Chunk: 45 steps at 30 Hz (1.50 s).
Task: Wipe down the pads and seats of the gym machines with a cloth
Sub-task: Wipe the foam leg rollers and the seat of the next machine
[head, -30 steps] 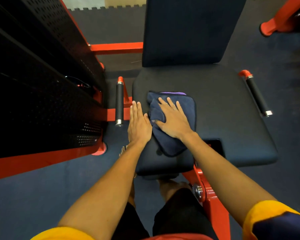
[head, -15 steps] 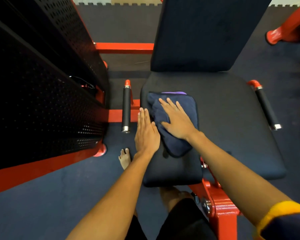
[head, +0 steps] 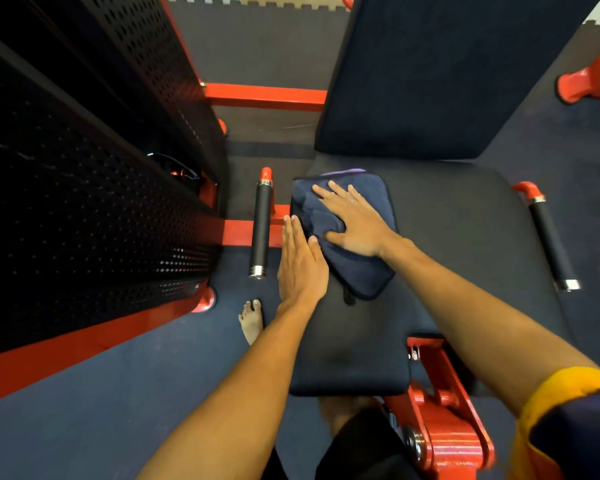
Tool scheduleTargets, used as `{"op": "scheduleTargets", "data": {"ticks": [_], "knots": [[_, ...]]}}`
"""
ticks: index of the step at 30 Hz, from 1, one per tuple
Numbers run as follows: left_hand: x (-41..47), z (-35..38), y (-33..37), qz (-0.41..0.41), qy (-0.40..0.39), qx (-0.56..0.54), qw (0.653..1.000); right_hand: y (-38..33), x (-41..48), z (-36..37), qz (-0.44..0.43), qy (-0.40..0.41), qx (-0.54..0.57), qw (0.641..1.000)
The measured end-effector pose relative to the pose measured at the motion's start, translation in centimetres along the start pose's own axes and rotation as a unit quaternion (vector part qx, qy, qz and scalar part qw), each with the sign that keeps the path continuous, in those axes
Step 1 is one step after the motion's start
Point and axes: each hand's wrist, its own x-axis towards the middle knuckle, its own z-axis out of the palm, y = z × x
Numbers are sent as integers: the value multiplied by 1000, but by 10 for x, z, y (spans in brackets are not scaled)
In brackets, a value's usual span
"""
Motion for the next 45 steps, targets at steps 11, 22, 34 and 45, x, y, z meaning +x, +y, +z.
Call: {"op": "scheduleTargets", "data": {"ticks": [11,22,34,45], "knots": [[5,9,-5,35,52,88,994,26,55,-29,-4,-32,-55,998],[8,13,-9,39,67,74,994,40,79,-35,-72,-55,-65,994],[7,13,-9,27,62,88,994,19,118,-29,-200,-59,-98,973],[4,13,-16,25,77,85,993,4,121,-20,-120,-60,-124,983]]}}
